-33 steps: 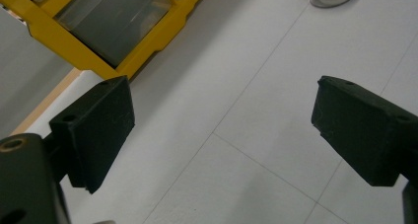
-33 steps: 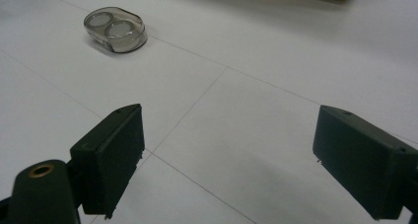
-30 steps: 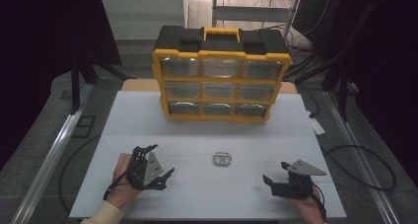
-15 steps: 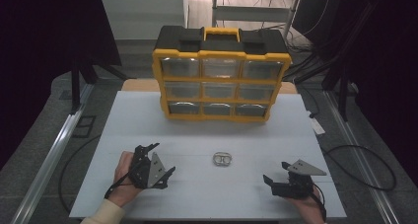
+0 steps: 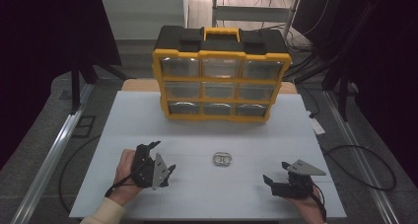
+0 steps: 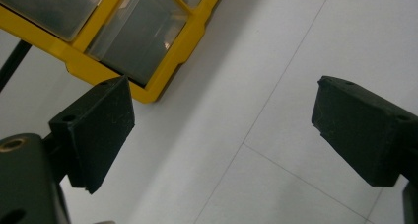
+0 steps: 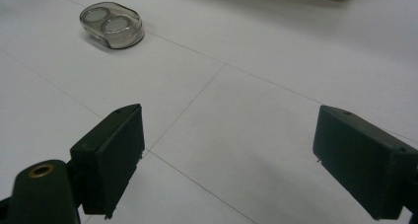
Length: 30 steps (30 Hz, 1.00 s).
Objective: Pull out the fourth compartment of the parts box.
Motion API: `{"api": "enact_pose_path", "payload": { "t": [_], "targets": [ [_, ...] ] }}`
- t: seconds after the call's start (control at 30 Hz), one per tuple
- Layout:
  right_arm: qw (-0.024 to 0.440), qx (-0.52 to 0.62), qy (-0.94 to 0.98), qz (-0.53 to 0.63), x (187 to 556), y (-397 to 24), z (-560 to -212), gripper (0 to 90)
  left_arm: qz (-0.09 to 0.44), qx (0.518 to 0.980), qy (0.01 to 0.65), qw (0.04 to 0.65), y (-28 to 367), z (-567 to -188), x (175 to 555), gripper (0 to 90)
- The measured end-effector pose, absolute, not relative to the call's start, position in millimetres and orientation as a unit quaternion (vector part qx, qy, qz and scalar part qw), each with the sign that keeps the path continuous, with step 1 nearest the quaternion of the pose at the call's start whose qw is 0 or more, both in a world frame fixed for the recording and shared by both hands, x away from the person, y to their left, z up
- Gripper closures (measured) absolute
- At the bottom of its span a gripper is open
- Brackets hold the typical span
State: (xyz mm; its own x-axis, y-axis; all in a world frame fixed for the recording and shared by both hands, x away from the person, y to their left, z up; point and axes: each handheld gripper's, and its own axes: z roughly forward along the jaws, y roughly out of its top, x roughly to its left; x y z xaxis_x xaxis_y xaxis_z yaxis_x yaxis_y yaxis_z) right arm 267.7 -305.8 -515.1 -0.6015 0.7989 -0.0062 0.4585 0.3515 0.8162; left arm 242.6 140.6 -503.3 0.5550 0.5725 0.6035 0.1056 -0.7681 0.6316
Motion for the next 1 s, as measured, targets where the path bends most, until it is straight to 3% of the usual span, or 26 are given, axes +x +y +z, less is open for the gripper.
{"api": "enact_pose_path", "payload": {
  "t": [1.0],
  "targets": [
    [0.209, 0.394, 0.796, 0.408, 266.8, -305.7, -514.9, 12.7, 0.470, 0.822, 0.177, 0.268, 131.8, -493.5, 243.9, 10.0]
  ]
}}
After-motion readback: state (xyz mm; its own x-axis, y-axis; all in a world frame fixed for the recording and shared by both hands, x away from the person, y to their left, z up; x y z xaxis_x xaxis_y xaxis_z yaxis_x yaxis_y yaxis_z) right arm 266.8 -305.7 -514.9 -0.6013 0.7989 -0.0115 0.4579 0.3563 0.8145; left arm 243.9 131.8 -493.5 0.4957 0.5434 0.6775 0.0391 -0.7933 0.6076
